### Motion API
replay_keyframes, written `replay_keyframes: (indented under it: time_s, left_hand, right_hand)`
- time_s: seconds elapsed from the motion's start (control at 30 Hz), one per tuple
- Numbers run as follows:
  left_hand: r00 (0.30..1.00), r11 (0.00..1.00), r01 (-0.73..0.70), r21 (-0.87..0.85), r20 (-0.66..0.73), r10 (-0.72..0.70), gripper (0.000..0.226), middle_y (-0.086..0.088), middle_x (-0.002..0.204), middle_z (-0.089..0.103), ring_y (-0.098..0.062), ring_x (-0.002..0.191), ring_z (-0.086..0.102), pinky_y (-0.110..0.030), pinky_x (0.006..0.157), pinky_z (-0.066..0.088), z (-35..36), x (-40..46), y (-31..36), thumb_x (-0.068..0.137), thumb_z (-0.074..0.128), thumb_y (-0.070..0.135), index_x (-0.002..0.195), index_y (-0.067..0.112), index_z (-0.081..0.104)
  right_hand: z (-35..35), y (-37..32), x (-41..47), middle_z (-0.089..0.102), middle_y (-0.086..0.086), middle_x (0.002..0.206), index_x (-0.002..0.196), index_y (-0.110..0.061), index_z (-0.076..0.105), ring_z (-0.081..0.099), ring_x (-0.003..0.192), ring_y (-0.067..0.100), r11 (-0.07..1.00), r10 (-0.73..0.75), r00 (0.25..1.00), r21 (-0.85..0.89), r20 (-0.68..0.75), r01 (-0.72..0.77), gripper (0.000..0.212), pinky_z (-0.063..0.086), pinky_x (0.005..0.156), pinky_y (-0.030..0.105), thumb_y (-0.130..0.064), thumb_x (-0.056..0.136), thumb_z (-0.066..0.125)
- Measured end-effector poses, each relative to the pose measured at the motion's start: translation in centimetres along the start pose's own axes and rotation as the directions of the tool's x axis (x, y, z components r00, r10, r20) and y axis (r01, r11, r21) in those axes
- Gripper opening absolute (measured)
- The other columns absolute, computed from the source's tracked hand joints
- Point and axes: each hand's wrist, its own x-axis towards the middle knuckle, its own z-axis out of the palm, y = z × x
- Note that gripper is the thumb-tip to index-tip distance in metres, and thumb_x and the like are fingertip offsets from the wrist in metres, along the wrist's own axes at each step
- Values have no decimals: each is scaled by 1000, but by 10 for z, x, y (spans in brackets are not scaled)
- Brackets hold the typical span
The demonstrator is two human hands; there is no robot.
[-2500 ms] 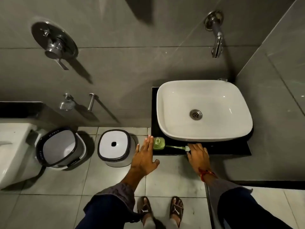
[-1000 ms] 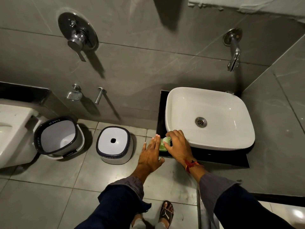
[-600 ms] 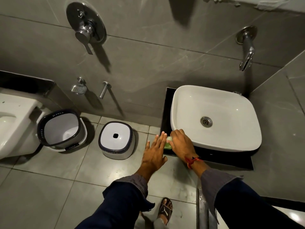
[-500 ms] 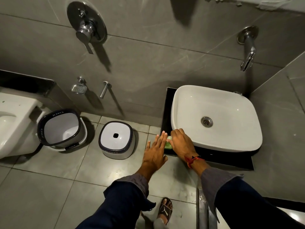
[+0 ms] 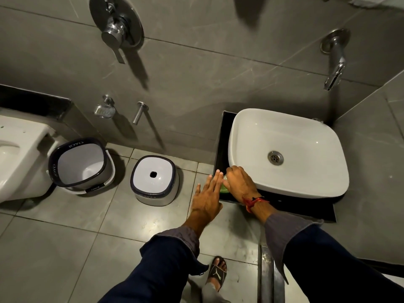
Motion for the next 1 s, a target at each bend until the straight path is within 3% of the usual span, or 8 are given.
replay_keyframes:
  time_s: [0.2,0.27,0.4,0.5,0.67,0.77,0.87,1.0]
  left_hand:
    - [1000,1000,13,-19,-5,-14,102,5,168,-19,-24,156,-8,-55,124,12,2,-3,-3,93,62,23,158,25,-17]
    - [1000,1000,3,-16,-10,-4,103,6,168,-19,-24,156,-7,-55,124,12,1,-2,0,93,63,24,158,25,-18]
    - [1000,1000,-12,-27,-21,11,105,6,169,-18,-24,157,-5,-55,123,14,3,-4,2,91,65,22,158,26,-17]
    - [999,999,-3,-35,-32,2,104,6,169,-18,-24,157,-5,-55,123,14,0,-3,2,91,63,21,158,26,-17]
    - [1000,1000,1,-16,-15,-1,99,6,168,-20,-24,157,-4,-55,123,15,3,-6,-2,92,62,21,160,23,-10]
    - [1000,1000,5,5,-20,-5,99,6,168,-19,-24,157,-3,-55,123,16,4,-8,-4,92,63,22,160,22,-10]
    - [1000,1000,0,-7,-14,0,98,4,170,-14,-24,157,-2,-56,124,16,3,-7,-1,92,64,23,160,21,-7]
    - [1000,1000,4,5,-8,-4,97,2,169,-15,-24,157,-3,-56,124,15,0,-5,-2,93,63,24,160,19,-6]
  right_hand:
    - [4,-12,-6,72,15,98,102,-4,68,68,86,28,970,212,975,132,-62,-202,43,57,72,35,-43,96,52]
    - [6,-8,-13,67,15,105,109,-4,63,65,92,29,944,245,962,254,-118,-210,45,57,77,37,-45,90,59]
    - [12,0,-23,57,8,117,117,-9,59,60,104,24,871,163,980,484,-115,-88,33,52,89,31,-17,86,70]
    - [12,2,-18,58,9,109,107,-6,62,60,94,22,869,195,970,484,-144,-103,20,51,80,26,-14,89,66]
    - [12,-8,-14,64,15,109,111,-2,62,63,95,28,891,314,943,377,-108,-253,41,54,78,35,-34,86,70]
    - [16,-12,-20,57,12,117,120,-5,59,60,103,28,840,281,953,508,-110,-189,46,56,88,38,-27,83,74]
    - [19,-7,-22,55,10,113,110,-5,64,60,98,25,837,221,965,535,-140,-114,25,55,90,37,-14,87,67]
    - [18,-7,-17,63,15,109,108,-2,63,62,96,27,858,309,939,470,-151,-206,33,54,82,34,-30,91,68]
